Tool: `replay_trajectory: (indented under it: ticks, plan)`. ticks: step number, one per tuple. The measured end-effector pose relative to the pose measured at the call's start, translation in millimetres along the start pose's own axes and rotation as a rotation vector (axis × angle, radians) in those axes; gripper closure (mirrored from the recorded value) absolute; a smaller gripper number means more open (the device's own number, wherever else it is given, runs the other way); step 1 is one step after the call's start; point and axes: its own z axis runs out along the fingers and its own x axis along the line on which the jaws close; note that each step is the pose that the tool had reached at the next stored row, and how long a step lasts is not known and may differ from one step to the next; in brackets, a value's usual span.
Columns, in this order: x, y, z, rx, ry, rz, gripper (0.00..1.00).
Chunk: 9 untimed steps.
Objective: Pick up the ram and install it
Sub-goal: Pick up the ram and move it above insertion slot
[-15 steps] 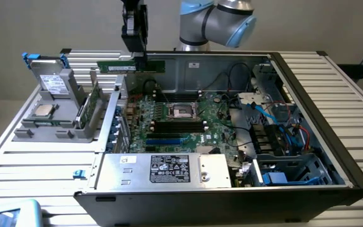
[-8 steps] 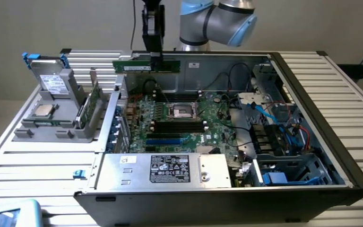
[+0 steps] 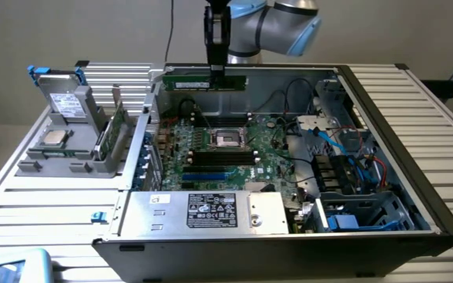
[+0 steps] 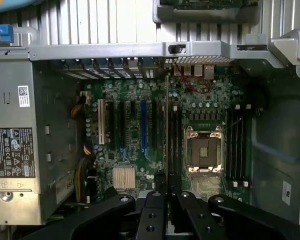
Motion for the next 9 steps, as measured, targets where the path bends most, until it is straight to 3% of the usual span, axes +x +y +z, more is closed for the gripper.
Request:
replay_trajectory:
  ticks: [7,9]
  plan:
    - [1.0,-20.2,0.3,0.0008,-0.0001,0.000,0.87]
    - [1.1,-22.1,1.1,0.0065,0.0001,0.000,0.87]
